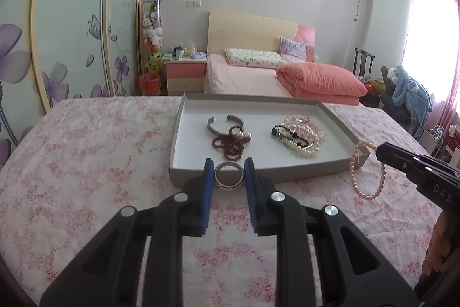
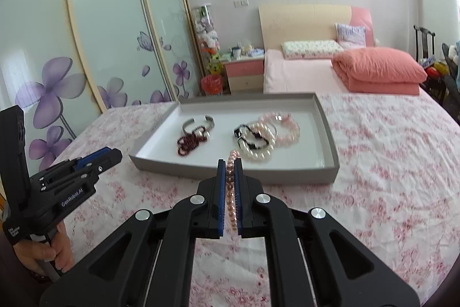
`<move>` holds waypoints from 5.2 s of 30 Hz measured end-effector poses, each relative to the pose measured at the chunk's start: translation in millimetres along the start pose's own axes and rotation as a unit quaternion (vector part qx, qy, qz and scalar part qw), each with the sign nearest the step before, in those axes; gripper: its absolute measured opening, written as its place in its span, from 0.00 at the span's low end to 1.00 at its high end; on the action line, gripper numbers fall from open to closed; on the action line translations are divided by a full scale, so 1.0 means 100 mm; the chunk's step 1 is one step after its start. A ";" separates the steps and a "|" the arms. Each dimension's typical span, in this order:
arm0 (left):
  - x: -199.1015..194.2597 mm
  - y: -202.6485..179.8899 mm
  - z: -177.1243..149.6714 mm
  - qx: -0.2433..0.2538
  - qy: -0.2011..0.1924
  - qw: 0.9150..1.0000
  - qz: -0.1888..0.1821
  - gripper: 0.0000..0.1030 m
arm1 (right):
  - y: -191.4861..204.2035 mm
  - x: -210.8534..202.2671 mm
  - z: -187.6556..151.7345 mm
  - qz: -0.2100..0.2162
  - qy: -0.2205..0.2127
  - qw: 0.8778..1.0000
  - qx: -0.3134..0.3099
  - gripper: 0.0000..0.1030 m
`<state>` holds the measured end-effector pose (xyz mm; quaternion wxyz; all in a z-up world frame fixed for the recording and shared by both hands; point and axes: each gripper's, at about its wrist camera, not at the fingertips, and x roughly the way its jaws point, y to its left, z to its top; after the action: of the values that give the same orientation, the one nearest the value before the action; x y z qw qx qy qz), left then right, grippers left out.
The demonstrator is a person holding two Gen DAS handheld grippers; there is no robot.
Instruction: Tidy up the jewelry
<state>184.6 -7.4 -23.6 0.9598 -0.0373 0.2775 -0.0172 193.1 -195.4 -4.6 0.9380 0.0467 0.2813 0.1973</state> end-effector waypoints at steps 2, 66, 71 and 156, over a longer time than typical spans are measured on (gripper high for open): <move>-0.03 -0.03 0.03 0.001 -0.007 1.000 0.000 0.21 | 0.03 -0.02 0.04 0.000 -0.010 1.000 -0.003 0.06; 1.10 -0.17 0.67 0.016 0.001 1.000 -0.010 0.21 | -0.15 0.97 0.72 -0.037 -0.064 0.997 0.011 0.07; 1.13 -0.12 0.66 0.007 0.005 1.000 -0.010 0.32 | -0.18 1.01 0.71 -0.033 -0.050 0.998 0.016 0.10; -0.88 0.09 -0.28 -0.013 -0.074 0.997 0.020 0.96 | 0.21 -0.62 -0.39 -0.062 -0.095 0.994 0.006 0.98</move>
<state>95.2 4.4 -0.8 0.9773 -0.0457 0.2067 0.0084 116.6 -201.2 -1.7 0.9705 0.0534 0.1948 0.1320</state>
